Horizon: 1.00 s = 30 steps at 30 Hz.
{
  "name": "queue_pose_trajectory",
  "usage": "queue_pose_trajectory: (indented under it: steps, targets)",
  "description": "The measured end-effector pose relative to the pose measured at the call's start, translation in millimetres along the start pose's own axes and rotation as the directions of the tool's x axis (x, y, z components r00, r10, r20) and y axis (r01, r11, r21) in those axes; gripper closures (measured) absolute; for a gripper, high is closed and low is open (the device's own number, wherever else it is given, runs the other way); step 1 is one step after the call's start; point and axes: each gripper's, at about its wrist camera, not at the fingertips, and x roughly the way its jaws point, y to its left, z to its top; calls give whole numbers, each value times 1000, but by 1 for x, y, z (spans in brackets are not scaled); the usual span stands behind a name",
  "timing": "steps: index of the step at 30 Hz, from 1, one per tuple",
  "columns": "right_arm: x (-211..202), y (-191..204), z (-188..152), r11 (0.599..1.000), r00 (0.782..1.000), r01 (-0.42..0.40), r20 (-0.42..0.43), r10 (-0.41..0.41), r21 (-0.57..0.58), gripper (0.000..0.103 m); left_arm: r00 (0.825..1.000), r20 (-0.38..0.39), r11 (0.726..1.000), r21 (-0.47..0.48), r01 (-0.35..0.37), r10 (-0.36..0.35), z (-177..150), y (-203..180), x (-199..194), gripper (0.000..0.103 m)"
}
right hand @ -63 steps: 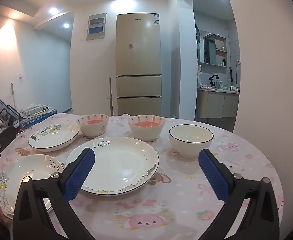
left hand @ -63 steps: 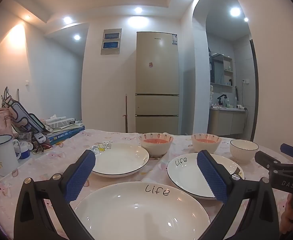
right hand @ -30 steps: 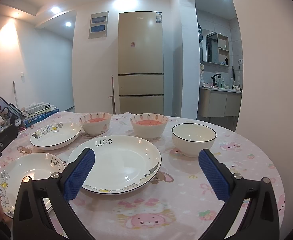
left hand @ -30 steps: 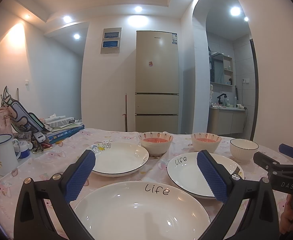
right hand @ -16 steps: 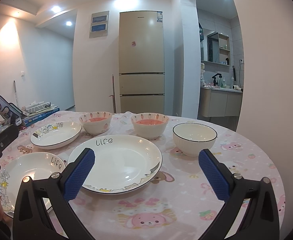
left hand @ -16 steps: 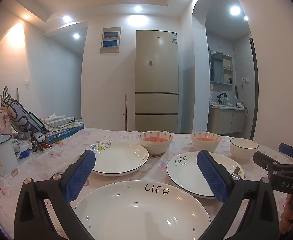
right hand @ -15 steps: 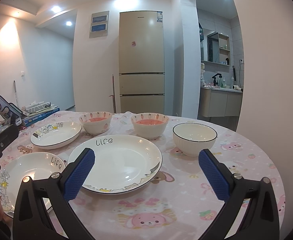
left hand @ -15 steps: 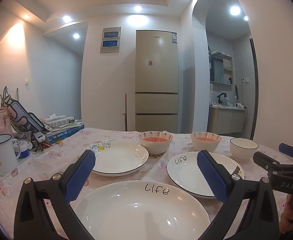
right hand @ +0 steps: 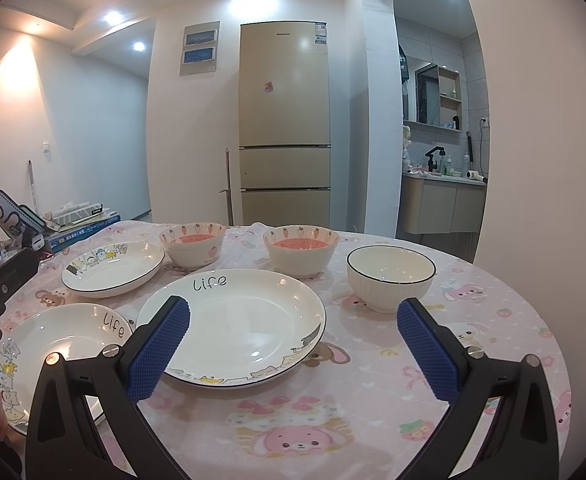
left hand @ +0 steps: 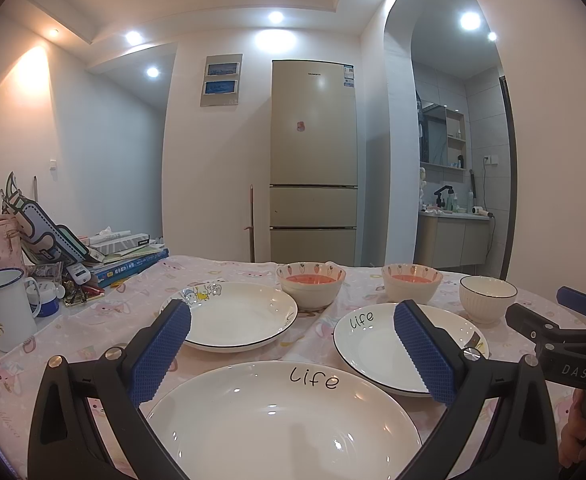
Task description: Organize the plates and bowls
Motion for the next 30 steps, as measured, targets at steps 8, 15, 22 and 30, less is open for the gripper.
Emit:
queue_pose_trajectory:
  steps: [8, 15, 22, 30]
  targets:
    - [0, 0, 0, 1000, 1000, 0, 0, 0, 0, 0, 1000, -1, 1000, 0, 0, 0, 0, 0, 0, 0]
    - [0, 0, 0, 1000, 1000, 0, 0, 0, 0, 0, 1000, -1, 1000, 0, 0, 0, 0, 0, 0, 0]
    - [0, 0, 0, 1000, 1000, -1, -1, 1, -2, 0, 1000, -2, 1000, 1, -1, 1, 0, 0, 0, 0]
    - [1, 3, -1, 1000, 1000, -2, 0, 2, -3, 0, 1000, -2, 1000, 1, 0, 0, 0, 0, 0, 0]
